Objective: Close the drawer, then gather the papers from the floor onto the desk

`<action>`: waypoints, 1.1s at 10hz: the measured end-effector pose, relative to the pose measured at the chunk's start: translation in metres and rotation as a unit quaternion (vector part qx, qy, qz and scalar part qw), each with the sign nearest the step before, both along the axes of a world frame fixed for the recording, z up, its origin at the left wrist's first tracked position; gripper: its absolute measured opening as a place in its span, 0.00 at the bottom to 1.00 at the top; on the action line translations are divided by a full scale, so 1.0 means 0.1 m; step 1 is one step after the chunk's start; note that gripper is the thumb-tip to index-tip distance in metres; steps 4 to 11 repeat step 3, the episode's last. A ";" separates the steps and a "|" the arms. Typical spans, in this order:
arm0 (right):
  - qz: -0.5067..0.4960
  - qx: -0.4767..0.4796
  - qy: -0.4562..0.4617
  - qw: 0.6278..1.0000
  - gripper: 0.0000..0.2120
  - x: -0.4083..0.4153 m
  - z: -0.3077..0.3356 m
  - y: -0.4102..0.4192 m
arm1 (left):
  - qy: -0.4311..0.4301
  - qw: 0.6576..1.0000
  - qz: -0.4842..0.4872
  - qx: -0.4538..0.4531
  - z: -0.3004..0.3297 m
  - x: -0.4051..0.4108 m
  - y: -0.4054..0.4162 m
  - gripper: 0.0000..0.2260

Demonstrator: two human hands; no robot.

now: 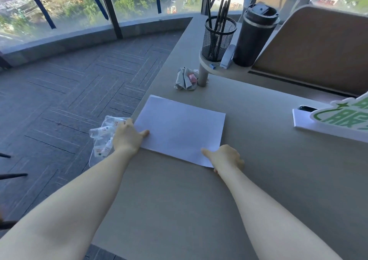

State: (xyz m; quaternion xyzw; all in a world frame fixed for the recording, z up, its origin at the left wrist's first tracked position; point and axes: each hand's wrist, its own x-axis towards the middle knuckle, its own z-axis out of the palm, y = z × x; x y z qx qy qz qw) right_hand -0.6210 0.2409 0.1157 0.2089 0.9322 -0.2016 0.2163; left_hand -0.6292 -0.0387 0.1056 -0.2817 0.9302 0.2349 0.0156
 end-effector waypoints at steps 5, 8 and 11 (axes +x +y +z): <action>-0.039 -0.126 0.083 0.988 0.21 0.65 0.43 0.44 | 0.101 0.992 -0.019 0.075 0.33 0.72 0.29 0.15; -0.039 -0.126 0.083 0.988 0.21 0.65 0.43 0.44 | 0.101 0.992 -0.019 0.075 0.33 0.72 0.29 0.15; -0.039 -0.126 0.083 0.988 0.21 0.65 0.43 0.44 | 0.101 0.992 -0.019 0.075 0.33 0.72 0.29 0.15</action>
